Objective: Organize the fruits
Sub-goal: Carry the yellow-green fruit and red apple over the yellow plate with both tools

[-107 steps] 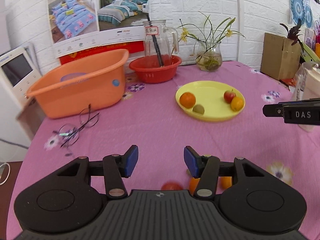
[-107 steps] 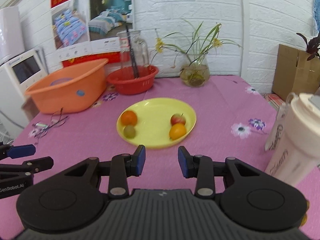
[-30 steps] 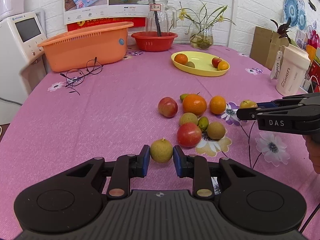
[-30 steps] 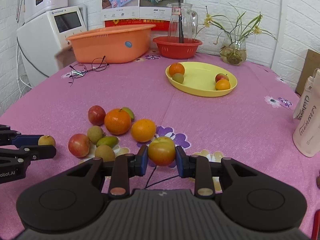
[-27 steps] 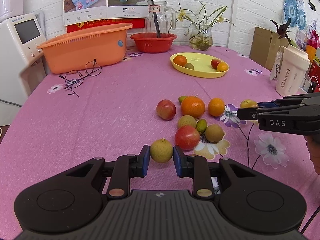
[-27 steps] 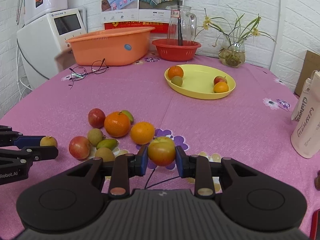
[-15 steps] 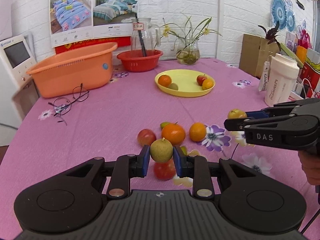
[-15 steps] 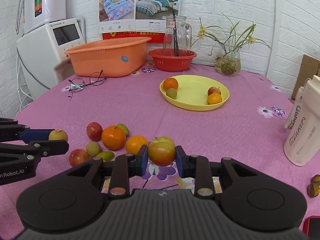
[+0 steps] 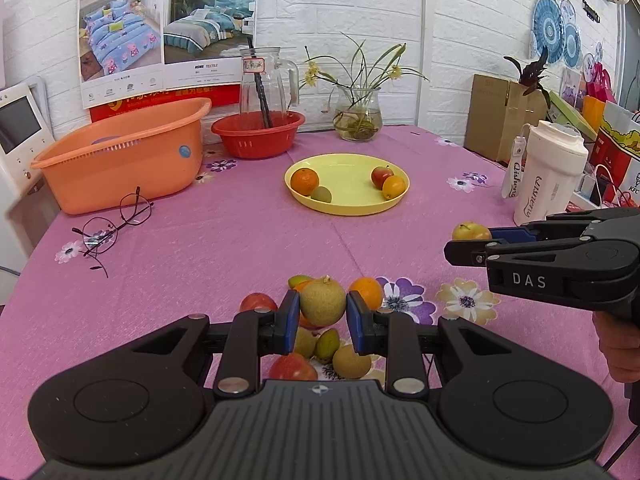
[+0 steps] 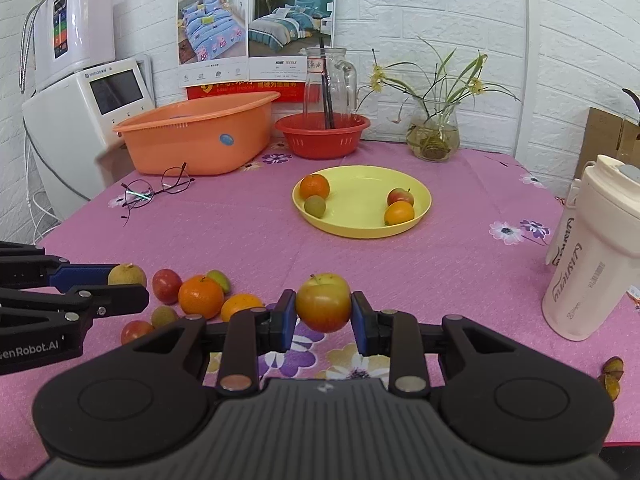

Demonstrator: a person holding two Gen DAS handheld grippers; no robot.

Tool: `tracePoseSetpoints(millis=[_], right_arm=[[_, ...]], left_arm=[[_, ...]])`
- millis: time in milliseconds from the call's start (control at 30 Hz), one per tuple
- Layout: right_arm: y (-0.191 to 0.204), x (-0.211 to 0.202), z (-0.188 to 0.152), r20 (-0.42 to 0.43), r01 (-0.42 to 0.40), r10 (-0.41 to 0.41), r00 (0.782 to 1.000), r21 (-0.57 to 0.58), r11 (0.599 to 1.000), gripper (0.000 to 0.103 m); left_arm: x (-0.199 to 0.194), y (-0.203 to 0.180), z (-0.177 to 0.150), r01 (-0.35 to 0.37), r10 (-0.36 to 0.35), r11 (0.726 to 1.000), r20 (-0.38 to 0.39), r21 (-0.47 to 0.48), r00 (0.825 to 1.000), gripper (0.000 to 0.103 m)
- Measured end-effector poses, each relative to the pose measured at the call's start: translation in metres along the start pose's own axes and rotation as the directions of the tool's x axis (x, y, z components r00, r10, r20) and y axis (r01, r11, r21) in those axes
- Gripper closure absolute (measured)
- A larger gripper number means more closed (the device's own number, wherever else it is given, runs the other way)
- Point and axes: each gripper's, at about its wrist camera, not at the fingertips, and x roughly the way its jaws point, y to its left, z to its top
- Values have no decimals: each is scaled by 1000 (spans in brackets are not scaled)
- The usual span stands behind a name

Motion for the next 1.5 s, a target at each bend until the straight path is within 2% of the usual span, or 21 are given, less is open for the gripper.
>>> tracePoseSetpoints(millis=[700, 1100, 1500], right_arm=[[-35, 11, 23, 11, 31, -32, 999, 42, 999, 30], [-53, 33, 39, -15, 53, -52, 999, 78, 996, 30], [-65, 59, 58, -10, 47, -46, 999, 112, 993, 30]], left_arm=[[41, -13, 43, 36, -35, 999, -40, 3, 999, 79], [76, -16, 70, 8, -7, 1000, -52, 16, 999, 79], [122, -12, 94, -13, 12, 1000, -64, -21, 998, 79]])
